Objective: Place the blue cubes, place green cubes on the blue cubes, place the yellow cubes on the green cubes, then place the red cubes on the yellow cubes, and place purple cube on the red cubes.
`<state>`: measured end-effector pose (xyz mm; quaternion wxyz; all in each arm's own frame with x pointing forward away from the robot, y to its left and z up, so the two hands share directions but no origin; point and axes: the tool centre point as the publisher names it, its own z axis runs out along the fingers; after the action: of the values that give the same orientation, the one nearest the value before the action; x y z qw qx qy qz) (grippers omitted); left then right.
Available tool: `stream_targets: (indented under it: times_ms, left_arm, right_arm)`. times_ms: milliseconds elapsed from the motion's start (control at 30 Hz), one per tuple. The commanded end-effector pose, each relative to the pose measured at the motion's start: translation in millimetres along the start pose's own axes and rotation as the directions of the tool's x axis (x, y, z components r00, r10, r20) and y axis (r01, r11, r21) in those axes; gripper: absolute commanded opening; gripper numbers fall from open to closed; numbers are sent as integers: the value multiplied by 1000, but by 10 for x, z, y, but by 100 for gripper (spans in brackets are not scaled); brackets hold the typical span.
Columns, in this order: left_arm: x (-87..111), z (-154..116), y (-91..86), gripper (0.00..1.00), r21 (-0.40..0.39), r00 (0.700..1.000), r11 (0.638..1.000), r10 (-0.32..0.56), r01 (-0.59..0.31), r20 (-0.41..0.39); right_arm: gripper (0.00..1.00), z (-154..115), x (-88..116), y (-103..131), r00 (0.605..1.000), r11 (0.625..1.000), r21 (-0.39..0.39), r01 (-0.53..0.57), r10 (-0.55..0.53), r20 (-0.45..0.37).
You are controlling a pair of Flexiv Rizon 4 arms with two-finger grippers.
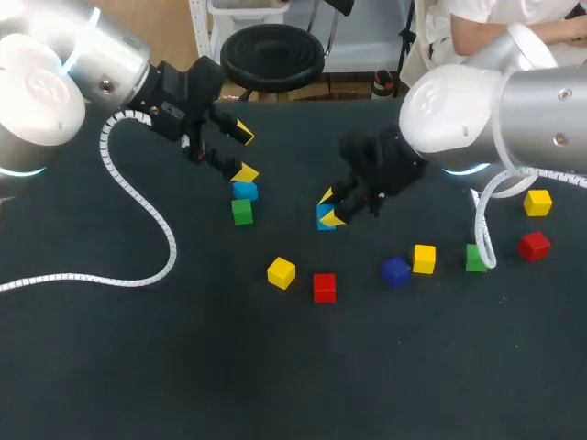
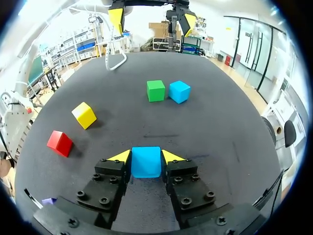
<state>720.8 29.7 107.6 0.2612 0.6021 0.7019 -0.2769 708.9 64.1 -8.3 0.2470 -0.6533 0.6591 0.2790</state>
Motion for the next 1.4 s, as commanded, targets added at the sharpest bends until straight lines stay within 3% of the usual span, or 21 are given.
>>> stream_targets:
  times_ms: [33, 667, 700, 733, 767, 800, 1133, 1400]
  left_arm:
    - [8, -5, -3, 100, -1, 1000, 1000, 2, -2, 2]
    - [8, -5, -3, 100, -1, 1000, 1000, 2, -2, 2]
    - [8, -5, -3, 100, -1, 1000, 1000, 2, -2, 2]
    - [8, -5, -3, 100, -1, 1000, 1000, 2, -2, 2]
    - [8, -5, -3, 100, -1, 1000, 1000, 2, -2, 2]
    - [8, -5, -3, 100, -1, 1000, 1000, 2, -2, 2]
    - [8, -5, -3, 100, -1, 1000, 1000, 2, -2, 2]
    - [8, -5, -3, 100, -1, 1000, 1000, 2, -2, 2]
  right_arm:
    - [0, -10, 4, -12, 1000, 1000, 2, 2, -2, 1]
    - [0, 2, 27, -6, 1000, 1000, 0, -11, 11, -3]
    - [18, 1, 26, -7, 1000, 1000, 0, -13, 13, -2]
    - [44, -3, 22, -9, 1000, 1000, 0, -13, 13, -1]
    - [94, -7, 19, -10, 1000, 1000, 0, -15, 15, -1]
    - [100, -12, 18, -10, 1000, 1000, 0, -16, 16, 0]
    - [100, -224, -9, 69, 1000, 1000, 16, -1, 1, 9]
    - [100, -725, 75, 322, 1000, 999, 51, 10, -9, -14]
